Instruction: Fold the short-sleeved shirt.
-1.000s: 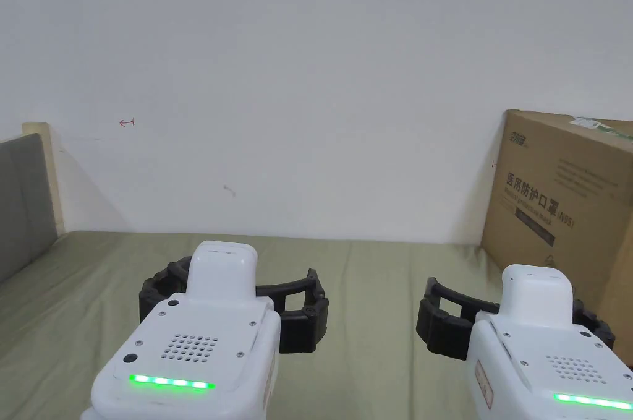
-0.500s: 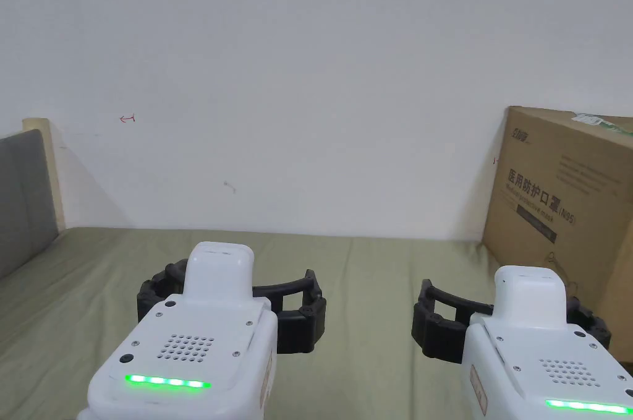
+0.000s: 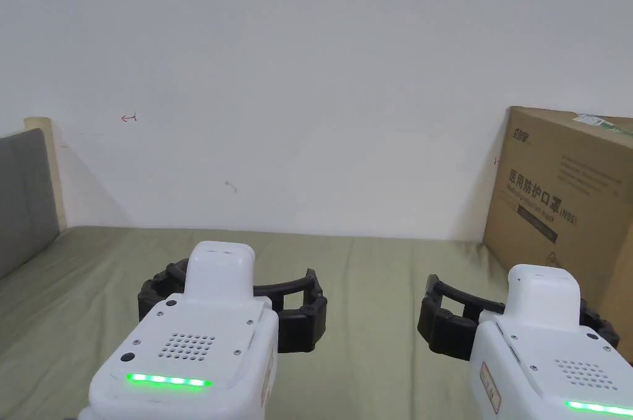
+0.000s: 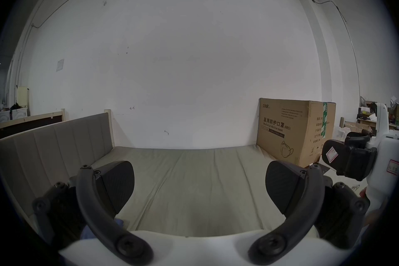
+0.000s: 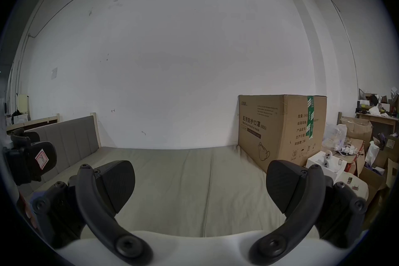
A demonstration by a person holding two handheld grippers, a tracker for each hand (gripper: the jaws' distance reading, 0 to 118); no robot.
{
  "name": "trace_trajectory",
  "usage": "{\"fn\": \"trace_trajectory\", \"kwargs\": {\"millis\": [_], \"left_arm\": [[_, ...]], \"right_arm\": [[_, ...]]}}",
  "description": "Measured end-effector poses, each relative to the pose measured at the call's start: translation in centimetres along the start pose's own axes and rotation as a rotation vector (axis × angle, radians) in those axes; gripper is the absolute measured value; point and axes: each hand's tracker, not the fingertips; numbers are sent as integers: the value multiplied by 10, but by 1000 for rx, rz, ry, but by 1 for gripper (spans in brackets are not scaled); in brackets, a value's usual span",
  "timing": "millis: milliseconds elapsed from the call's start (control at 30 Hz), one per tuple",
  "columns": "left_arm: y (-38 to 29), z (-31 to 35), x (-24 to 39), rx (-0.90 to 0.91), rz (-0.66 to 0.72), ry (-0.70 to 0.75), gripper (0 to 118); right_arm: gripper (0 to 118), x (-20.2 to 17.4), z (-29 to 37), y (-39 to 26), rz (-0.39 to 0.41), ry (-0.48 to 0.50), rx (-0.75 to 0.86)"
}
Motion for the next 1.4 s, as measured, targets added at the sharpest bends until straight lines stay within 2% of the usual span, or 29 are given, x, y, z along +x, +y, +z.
{"fn": "trace_trajectory", "kwargs": {"millis": [633,867,900,933,967,1000,1033,1100,1167,1267,1400], "left_arm": [[1,3,2,12,-25,7,118],[2,4,2,10,10,0,118],[2,6,2,18,22,8,113],[2,8,1,24,32,10,104],[3,10,0,25,35,12,84],[5,11,0,21,40,23,39],[6,9,-1,-4,47,47,5],[5,7,-4,-38,52,106,1],[3,8,-10,-34,71,12,1],[0,4,-6,-55,49,36,1],[-5,-2,-8,-105,72,-10,1]], "right_arm": [[118,-6,5,-3,53,31,8],[117,-4,5,-2,44,28,-1],[114,-3,6,-3,45,38,-1],[105,-1,7,-4,38,71,5],[81,0,7,-4,37,104,10],[23,1,7,-4,36,115,-3],[0,0,1,-5,36,95,-36],[0,2,-3,-10,-11,74,-60],[0,8,-3,-12,-59,67,-63],[0,11,-3,-13,-54,45,-59],[0,14,-3,-13,-48,48,-60]]}}
